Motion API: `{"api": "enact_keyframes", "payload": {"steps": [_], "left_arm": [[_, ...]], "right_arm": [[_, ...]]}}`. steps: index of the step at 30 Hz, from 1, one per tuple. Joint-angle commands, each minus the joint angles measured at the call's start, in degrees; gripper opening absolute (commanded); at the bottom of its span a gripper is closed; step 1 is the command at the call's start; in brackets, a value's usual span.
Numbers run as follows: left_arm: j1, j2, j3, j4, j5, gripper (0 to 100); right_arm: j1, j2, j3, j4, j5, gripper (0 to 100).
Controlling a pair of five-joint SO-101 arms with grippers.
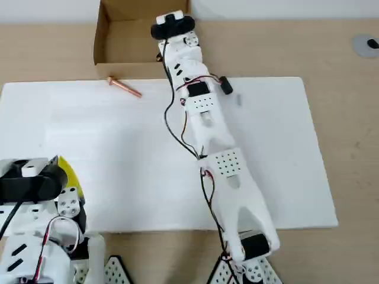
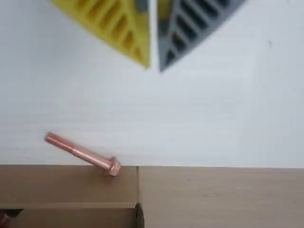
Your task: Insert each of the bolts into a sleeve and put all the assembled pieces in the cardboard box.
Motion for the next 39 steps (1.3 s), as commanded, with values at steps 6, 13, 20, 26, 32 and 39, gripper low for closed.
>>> {"api": "enact_keyframes", "payload": {"steps": [6,13,20,26,32,39], "left_arm": [[-0.97,-0.04,-0.44,0.09,0.09,1],[-0.97,-0.04,-0.35,0.09,0.09,1],[-0.97,0.84,0.70,-0.35,12.66,1],[-0.88,14.99,-2.02,-0.62,21.19,1],[-0.88,41.63,-16.88,-0.44,21.54,1],[-0.53,67.65,-32.97,3.08,21.54,1]], "right_arm": [[-1.10,-2.95,-8.22,3.08,0.44,17.5],[-0.75,-4.62,-13.67,10.37,0.35,17.5],[0.13,-17.27,-13.67,31.47,-0.53,17.5],[2.07,-31.34,-13.67,61.45,-9.76,17.5],[7.60,-41.10,-13.58,90.02,-9.41,17.5],[19.65,-51.21,-9.19,97.41,6.33,17.5]]}}
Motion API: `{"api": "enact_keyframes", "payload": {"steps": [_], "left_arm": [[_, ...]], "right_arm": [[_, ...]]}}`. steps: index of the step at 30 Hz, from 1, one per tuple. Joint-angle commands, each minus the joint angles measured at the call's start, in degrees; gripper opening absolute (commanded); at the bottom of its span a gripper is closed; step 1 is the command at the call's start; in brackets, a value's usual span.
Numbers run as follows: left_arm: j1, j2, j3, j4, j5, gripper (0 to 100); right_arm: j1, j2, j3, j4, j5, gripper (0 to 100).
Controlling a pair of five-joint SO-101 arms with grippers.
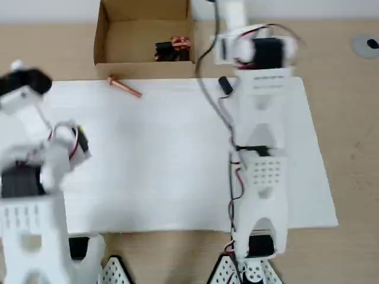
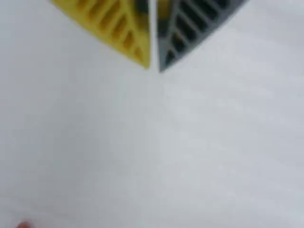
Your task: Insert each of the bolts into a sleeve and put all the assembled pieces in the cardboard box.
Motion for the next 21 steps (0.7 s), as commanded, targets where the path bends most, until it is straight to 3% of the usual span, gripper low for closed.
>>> {"api": "enact_keyframes", "payload": {"steps": [1,7,14,18,21], "left_arm": [[-0.53,12.09,-10.37,3.52,0.44,1],[-0.44,29.85,-19.60,8.97,0.44,1],[-0.44,47.96,-23.65,13.10,0.88,1],[-0.44,52.97,-31.47,13.45,7.82,1],[1.05,53.32,-41.76,13.89,12.92,1]], "right_arm": [[7.16,-11.38,1.01,1.32,6.68,17.5],[8.92,-30.99,20.18,1.32,7.21,17.5],[1.89,-56.31,70.02,-0.53,8.88,17.6],[-1.10,-62.99,93.23,-5.19,16.79,17.6],[-0.40,-65.98,101.32,-7.82,18.55,17.6]]}}
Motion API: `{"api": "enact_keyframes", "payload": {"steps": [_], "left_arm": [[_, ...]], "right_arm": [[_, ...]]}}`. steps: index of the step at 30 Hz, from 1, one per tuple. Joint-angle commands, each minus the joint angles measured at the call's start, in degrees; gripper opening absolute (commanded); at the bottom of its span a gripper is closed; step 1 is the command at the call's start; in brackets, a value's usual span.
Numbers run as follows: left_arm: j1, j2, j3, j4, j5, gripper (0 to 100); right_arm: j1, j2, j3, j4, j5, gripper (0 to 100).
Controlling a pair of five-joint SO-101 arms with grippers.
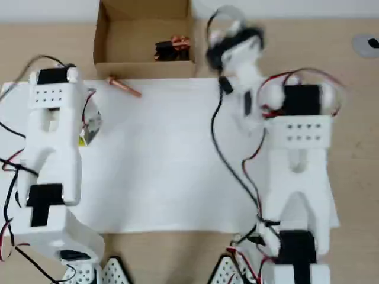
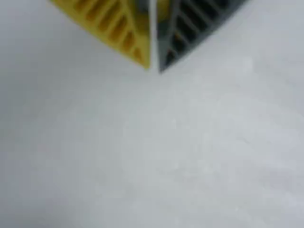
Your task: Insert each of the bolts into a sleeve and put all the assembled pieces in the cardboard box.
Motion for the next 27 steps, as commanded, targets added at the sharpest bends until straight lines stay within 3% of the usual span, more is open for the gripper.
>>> {"api": "enact_keyframes", "payload": {"steps": [1,6,10,14,20,27], "left_arm": [[2.55,0.04,-14.86,0.62,4.40,1],[10.55,1.36,-30.07,-2.37,4.22,1],[10.64,8.66,-34.55,-7.03,4.22,1],[10.64,18.77,-34.90,-4.40,4.75,1],[8.18,26.51,-40.88,-6.24,18.99,1],[9.85,28.35,-54.59,-9.41,19.60,1]], "right_arm": [[-0.13,-5.32,10.42,-3.25,2.11,17.6],[1.10,-6.81,11.12,-6.77,2.11,17.6],[1.01,-6.73,11.38,-6.77,1.93,17.6],[1.27,-6.73,11.47,-6.77,1.93,17.6],[1.19,-6.64,12.09,-6.86,1.93,17.6],[0.92,-6.64,18.68,-8.88,1.67,17.6]]}}
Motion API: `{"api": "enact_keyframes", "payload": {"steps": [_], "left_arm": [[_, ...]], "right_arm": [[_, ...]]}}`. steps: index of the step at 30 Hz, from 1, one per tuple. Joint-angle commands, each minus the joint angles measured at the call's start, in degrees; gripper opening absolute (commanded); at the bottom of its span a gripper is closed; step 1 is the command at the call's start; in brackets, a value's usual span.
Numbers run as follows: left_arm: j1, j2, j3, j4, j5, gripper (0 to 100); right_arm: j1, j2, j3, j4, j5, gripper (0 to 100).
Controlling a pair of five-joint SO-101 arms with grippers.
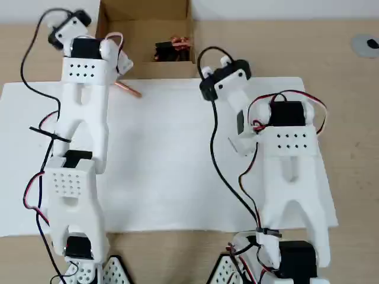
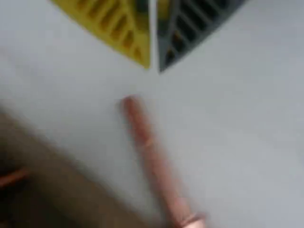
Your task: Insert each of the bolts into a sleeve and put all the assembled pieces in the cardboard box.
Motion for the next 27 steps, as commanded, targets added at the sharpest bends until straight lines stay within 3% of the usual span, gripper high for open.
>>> {"api": "enact_keyframes", "payload": {"steps": [1,6,12,15,21,27], "left_arm": [[1.32,-0.92,-7.38,-0.97,0.62,1],[3.43,-0.84,-7.03,-3.34,0.88,1],[2.99,-0.40,-0.18,-10.99,6.95,2],[2.11,0.48,2.37,-13.10,9.32,11],[-0.35,4.09,3.78,-12.66,21.45,29],[-0.88,7.52,3.34,-9.49,23.12,23]], "right_arm": [[0.75,-1.98,2.42,-1.32,0.09,17.6],[0.75,-2.07,4.70,-3.34,0.00,17.6],[0.75,-2.07,5.05,-6.15,-2.73,17.6],[0.75,-2.07,5.14,-6.59,-2.73,17.6],[0.75,-2.07,5.14,-6.59,-2.55,17.6],[0.75,-2.07,5.05,-7.91,-2.64,17.6]]}}
